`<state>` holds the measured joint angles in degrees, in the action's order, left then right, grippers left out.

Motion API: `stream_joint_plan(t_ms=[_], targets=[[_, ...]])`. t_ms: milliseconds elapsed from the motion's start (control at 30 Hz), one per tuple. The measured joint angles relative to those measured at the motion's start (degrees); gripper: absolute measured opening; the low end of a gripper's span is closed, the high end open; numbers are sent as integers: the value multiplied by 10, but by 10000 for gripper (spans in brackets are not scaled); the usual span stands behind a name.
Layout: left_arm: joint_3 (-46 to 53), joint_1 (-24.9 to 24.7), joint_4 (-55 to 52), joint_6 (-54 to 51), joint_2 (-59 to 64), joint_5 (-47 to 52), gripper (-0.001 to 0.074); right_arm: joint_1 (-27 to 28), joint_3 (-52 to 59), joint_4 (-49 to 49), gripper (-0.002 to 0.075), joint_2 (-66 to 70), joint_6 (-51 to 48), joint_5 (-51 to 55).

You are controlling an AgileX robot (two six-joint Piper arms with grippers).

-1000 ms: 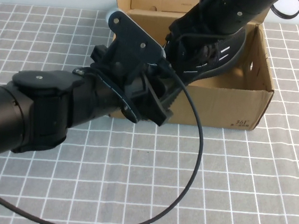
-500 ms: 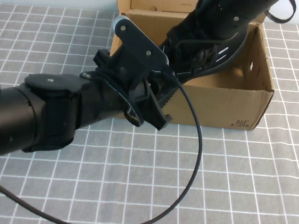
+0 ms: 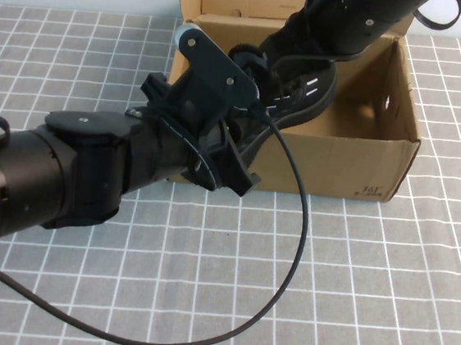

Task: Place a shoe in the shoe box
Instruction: Hand over the shoe, then adjust the shoe

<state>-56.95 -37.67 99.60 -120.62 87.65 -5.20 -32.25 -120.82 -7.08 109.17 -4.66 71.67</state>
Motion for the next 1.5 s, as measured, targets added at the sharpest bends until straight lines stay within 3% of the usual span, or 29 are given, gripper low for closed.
stream_joint_plan(t_ms=[200, 367, 467, 600, 867, 1000, 1200, 1500], targets=[[0, 0, 1, -13, 0, -3, 20, 0, 0, 15, 219, -3, 1, 2], [0, 0, 1, -25, 0, -3, 20, 0, 0, 48, 230, -15, 2, 3], [-11, 0, 1, -52, 1, -3, 20, 0, 0, 64, 181, -38, 8, 4], [-43, 4, 1, -86, 1, 4, 20, 0, -1, 85, 39, -73, 9, 5], [-124, 76, -3, -68, 1, 135, 20, 0, 32, 92, -13, -138, 19, 6], [-160, 122, -38, -14, 11, 217, 20, 0, 109, 119, -15, -196, 47, 6], [-216, 181, -188, 180, 41, 376, 20, 0, 243, 151, -16, -287, 109, 6], [-356, 195, -383, 308, 130, 492, 20, 0, 411, 167, -16, -413, 167, 6]])
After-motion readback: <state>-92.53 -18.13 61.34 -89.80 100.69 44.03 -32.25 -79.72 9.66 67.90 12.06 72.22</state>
